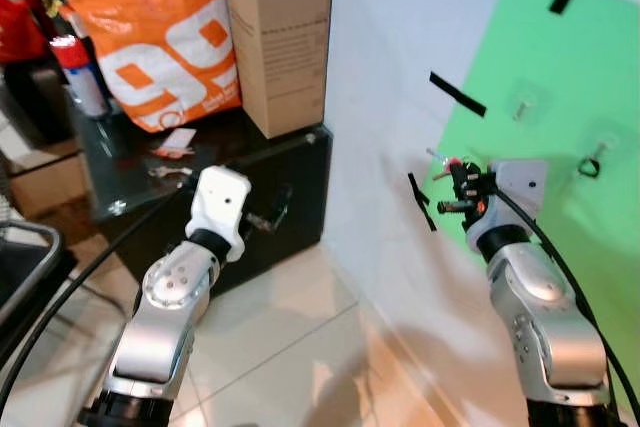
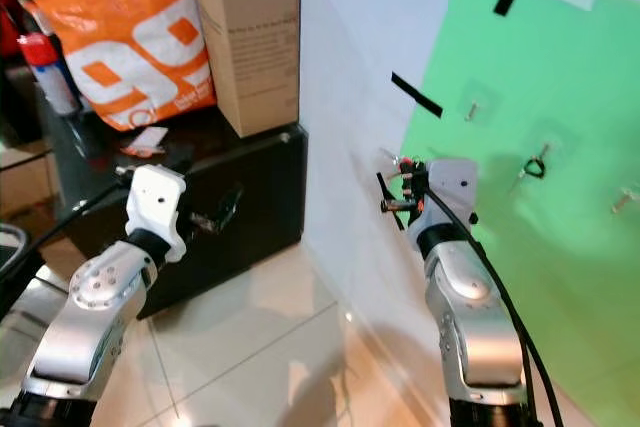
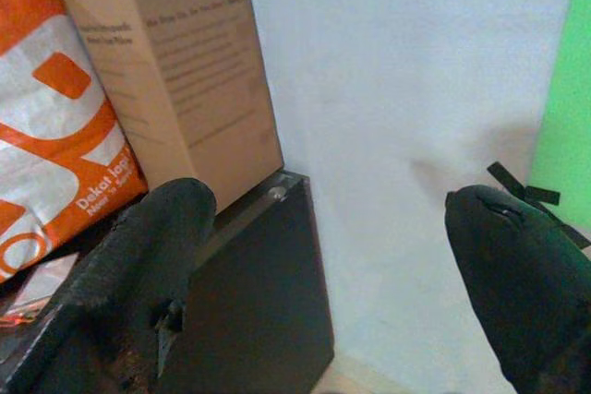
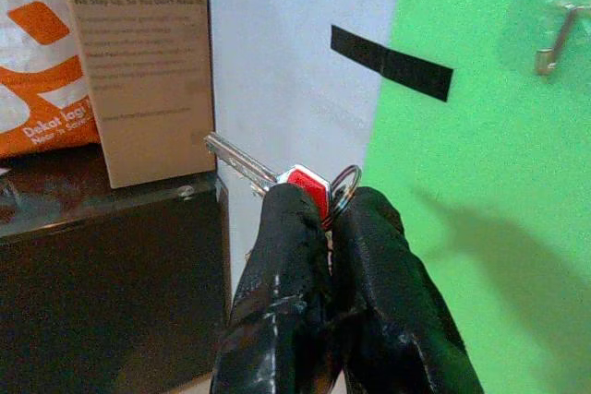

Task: Hang keys on a hook

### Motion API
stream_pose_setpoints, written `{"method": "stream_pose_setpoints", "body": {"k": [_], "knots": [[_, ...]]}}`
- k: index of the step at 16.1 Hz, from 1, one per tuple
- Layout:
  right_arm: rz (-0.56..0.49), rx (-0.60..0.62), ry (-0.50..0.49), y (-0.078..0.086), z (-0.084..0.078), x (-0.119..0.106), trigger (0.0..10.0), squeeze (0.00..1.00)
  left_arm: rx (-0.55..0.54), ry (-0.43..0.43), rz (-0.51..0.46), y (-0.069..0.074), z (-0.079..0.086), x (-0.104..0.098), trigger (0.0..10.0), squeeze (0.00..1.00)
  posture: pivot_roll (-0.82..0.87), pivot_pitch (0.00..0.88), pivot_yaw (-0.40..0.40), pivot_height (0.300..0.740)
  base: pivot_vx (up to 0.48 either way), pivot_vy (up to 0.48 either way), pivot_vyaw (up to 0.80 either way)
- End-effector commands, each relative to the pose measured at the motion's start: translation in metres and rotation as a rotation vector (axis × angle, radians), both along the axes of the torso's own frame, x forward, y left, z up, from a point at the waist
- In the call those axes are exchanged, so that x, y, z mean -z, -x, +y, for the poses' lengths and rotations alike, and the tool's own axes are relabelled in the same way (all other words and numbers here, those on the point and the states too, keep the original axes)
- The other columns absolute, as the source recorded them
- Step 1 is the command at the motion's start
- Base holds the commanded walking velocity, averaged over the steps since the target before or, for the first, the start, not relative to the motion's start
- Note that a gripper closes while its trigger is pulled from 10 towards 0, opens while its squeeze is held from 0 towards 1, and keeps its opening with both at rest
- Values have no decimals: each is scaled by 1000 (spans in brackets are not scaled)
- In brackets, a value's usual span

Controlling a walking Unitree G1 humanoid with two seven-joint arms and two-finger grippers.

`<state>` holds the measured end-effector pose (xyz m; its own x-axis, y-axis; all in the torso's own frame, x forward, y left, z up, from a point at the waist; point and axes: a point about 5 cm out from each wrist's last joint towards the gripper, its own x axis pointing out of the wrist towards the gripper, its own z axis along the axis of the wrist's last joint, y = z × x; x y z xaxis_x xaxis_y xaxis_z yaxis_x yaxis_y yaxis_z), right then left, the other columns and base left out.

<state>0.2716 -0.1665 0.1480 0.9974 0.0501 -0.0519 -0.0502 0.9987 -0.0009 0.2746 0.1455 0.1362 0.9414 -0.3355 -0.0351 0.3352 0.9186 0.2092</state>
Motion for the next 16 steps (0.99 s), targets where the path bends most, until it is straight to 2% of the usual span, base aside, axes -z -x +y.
{"method": "stream_pose_setpoints", "body": {"k": [1, 3, 5, 10, 16], "knots": [[-18, -8, 14, -2, 2, -4, 10000, 0, 9, 3, -6, -2, 0, -3, 10000, 24, -11, 0, -11, 740, 292, 0, 0], [-25, -17, 17, -2, 5, -6, 10000, 0, 12, 0, 1, -2, 3, -2, 10000, 27, -10, 0, -12, 740, 294, 0, -213], [-13, -2, -1, 2, 0, -5, 10000, 0, 19, 2, 2, -1, 2, -4, 10000, 27, -10, 0, -7, 740, 302, 0, -800], [-22, -40, 1, 17, 1, -5, 10000, 0, 71, -3, 21, -4, 0, -2, 10000, 20, -42, 0, 20, 740, 287, 0, -800], [-32, -121, 8, 21, 11, -9, 10000, 0, 164, -7, 52, -1, -5, 0, 10000, 16, -52, 0, 29, 740, 0, 0, 0]]}}
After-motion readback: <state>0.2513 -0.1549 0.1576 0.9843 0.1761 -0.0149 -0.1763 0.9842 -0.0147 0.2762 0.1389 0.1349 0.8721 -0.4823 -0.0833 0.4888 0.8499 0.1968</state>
